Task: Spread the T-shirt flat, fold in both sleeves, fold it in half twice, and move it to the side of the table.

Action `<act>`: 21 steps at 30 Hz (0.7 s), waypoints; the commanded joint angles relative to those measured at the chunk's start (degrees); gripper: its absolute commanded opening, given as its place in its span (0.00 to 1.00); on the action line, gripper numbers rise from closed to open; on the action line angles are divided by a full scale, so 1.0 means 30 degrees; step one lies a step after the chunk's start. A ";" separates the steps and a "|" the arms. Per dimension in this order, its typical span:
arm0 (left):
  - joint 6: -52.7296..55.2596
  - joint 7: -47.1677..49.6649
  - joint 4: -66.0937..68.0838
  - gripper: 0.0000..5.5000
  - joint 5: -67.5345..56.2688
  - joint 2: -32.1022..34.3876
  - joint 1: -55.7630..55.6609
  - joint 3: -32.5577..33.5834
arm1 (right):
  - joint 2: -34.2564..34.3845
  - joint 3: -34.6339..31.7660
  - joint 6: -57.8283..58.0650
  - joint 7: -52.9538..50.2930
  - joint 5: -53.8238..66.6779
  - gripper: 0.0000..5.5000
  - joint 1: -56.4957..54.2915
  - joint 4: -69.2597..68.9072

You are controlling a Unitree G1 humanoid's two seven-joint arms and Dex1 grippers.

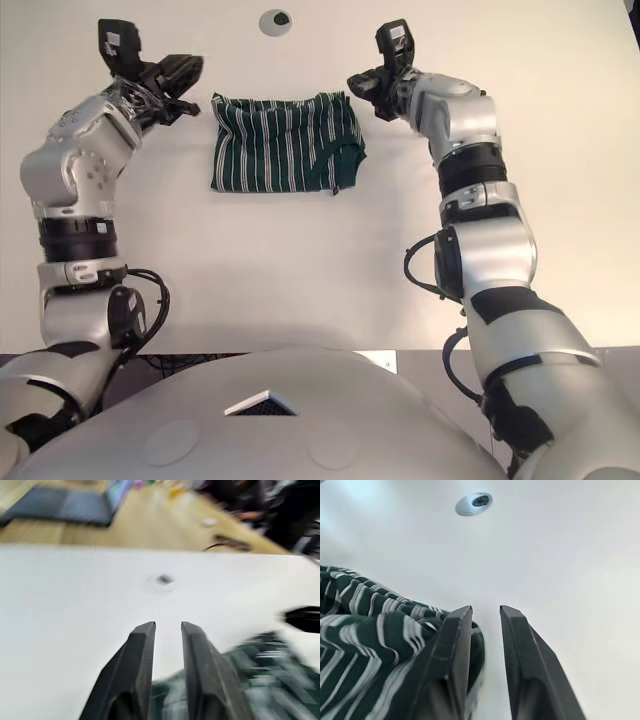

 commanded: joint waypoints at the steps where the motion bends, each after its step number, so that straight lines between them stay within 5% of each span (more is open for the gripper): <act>1: 0.0335 -0.2646 -0.2646 0.05 -0.1195 0.0269 0.1472 -0.1332 | 0.0281 0.0951 -0.1501 0.1848 -0.0137 0.06 0.0968 -0.2920; 8: -0.0516 -0.2980 0.1281 0.00 0.2533 0.0862 0.0507 -0.5139 | 0.0771 0.1960 -0.2390 0.2848 -0.0798 0.01 0.1821 -0.3904; 16: -0.4409 0.1093 0.9116 0.00 0.2527 -0.1650 -0.2800 -0.0979 | 0.2391 0.3064 -0.2632 0.3287 -0.1443 0.01 0.1832 -0.2614; 21: -0.5985 0.2092 0.8471 0.00 0.1402 -0.1745 -0.3223 0.1410 | 0.3158 0.3178 -0.2350 0.1101 -0.2528 0.01 0.1730 0.0838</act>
